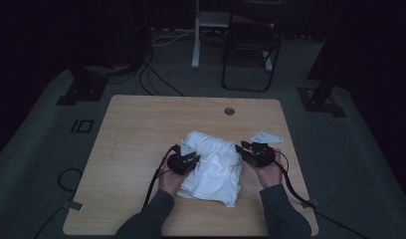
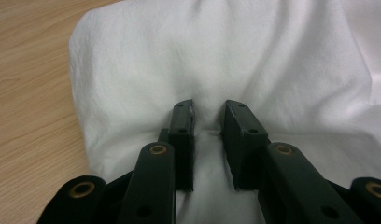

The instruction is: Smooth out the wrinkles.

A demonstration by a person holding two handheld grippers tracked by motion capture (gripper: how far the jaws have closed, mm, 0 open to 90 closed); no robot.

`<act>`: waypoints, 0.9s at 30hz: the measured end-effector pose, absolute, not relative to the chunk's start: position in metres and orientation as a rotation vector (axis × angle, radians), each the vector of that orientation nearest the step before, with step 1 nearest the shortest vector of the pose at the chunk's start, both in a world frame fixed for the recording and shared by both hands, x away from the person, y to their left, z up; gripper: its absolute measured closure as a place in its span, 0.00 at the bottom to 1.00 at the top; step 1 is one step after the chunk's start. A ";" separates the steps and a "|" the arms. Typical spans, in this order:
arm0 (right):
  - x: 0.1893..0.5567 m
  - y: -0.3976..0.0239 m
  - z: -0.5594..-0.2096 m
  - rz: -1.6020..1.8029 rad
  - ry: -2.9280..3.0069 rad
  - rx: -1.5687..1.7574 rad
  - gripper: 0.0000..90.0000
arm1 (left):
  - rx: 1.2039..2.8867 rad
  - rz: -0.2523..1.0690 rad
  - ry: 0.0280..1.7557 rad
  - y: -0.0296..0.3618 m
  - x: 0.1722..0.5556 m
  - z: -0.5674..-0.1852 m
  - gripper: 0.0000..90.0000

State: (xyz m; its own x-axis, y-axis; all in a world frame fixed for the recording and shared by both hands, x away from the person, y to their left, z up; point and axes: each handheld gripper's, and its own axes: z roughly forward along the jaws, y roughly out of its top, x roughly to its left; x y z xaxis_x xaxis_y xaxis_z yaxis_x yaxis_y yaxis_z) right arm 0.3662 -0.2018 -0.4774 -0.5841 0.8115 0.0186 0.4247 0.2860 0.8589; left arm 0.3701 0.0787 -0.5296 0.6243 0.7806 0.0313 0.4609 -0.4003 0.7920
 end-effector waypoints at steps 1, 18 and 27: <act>0.367 -0.201 -0.478 1.236 2.140 1.110 0.68 | 2.060 0.517 0.974 0.078 0.370 -0.530 0.82; 0.391 -0.179 -0.486 1.281 2.201 1.096 0.99 | 2.053 0.496 0.984 0.080 0.371 -0.528 0.82; 0.375 -0.242 -0.474 1.273 2.009 1.224 1.00 | 2.041 0.464 0.995 0.084 0.373 -0.527 0.82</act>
